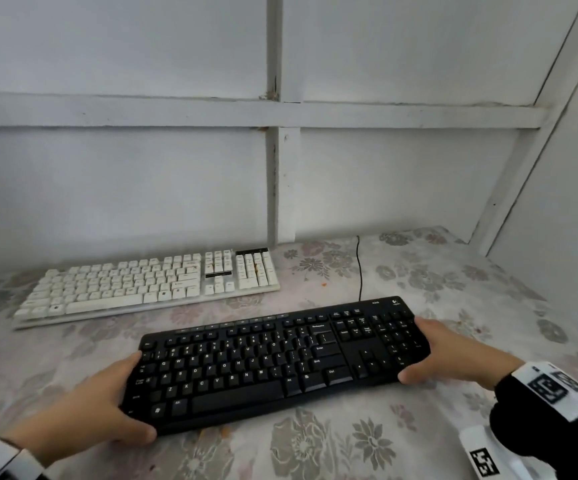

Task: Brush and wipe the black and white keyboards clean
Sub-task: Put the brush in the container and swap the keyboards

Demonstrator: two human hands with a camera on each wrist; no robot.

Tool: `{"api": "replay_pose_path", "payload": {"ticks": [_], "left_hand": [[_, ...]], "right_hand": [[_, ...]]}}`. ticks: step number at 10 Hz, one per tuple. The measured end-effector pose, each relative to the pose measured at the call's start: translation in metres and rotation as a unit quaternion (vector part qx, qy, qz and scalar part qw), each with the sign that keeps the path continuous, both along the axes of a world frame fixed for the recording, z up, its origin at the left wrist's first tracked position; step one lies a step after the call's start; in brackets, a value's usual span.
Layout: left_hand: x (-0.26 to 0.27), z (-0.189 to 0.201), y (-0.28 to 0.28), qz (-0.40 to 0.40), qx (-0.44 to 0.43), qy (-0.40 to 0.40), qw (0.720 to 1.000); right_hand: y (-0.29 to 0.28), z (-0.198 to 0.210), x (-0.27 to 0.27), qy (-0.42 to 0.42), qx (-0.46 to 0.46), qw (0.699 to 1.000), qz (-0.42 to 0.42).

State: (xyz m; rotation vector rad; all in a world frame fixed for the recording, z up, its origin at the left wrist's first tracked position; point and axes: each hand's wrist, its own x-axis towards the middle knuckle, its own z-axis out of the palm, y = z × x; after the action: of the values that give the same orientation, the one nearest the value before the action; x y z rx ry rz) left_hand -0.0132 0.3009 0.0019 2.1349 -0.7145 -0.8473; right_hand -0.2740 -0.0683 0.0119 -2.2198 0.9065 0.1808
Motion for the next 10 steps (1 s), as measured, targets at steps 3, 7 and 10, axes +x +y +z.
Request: {"api": "replay_pose_path", "payload": {"ticks": [3, 7, 10], "left_hand": [[0.008, -0.001, -0.006, -0.033, 0.078, -0.055, 0.995], [-0.014, 0.004, -0.089, 0.0, 0.023, -0.011, 1.0], [-0.035, -0.011, -0.207, 0.007, 0.019, -0.036, 0.999]], "right_hand": [[-0.008, -0.008, 0.002, -0.01, -0.029, 0.999, 0.015], [-0.093, 0.003, -0.041, -0.055, -0.006, 0.998, -0.025], [-0.209, 0.015, -0.065, -0.095, 0.01, 0.995, -0.033]]}}
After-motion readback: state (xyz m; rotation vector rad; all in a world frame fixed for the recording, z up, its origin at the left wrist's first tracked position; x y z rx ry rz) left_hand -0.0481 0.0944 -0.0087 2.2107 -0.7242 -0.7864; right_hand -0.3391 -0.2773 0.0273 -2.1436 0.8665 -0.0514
